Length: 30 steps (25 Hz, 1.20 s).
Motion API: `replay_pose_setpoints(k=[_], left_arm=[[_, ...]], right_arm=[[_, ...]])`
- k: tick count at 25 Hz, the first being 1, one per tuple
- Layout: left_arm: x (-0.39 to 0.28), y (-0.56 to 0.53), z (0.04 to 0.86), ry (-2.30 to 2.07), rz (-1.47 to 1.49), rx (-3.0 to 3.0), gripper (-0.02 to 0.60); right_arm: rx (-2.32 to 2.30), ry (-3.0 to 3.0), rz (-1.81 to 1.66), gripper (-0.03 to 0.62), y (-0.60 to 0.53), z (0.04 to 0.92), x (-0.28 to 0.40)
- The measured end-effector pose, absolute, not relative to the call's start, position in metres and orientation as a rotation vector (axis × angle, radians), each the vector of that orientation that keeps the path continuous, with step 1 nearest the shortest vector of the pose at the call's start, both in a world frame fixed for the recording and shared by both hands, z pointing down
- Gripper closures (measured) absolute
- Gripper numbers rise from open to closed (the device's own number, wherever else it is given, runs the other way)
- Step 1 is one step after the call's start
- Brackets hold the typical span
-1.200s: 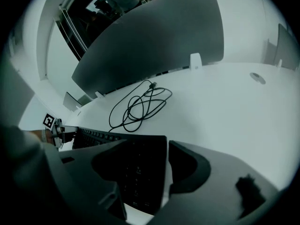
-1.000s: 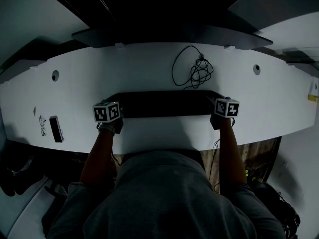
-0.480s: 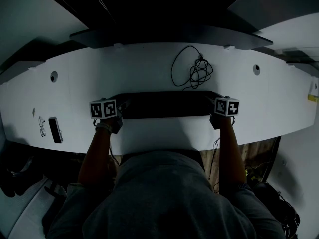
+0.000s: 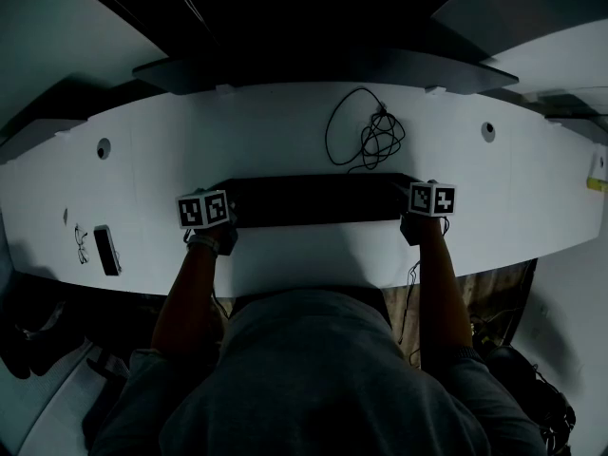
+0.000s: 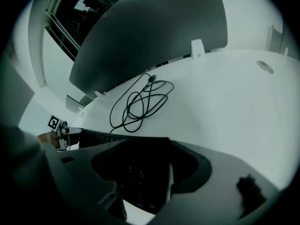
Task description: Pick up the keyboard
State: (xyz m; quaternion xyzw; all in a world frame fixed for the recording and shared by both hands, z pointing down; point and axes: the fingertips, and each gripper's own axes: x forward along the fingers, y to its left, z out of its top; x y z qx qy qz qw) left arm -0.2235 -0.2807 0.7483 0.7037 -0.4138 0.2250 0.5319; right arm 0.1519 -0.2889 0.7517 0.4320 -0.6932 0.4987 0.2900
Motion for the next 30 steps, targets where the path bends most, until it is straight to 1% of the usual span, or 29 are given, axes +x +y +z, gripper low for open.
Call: replay_pose_setpoints(k=[3, 12, 18, 30], left_arm=[[-0.226, -0.283, 0.749, -1.025, 0.539, 1.679, 0.342], [-0.222, -0.286, 0.749, -1.068, 0.566, 1.685, 0.334], [-0.225, -0.283, 0.735, -1.090, 0.534, 1.723, 0.333], [-0.243, -0.286, 0.669, -1.164, 0.459, 1.882, 0.332]], right_arm=[[1.161, -1.863, 1.345, 0.338, -0.289, 0.752, 0.150], [1.198, -1.859, 1.333, 0.339, -0.288, 0.750, 0.150], [1.218, -1.909, 1.255, 0.339, -0.289, 0.729, 0.146], [1.292, -2.043, 1.145, 0.339, -0.285, 0.669, 0.129]])
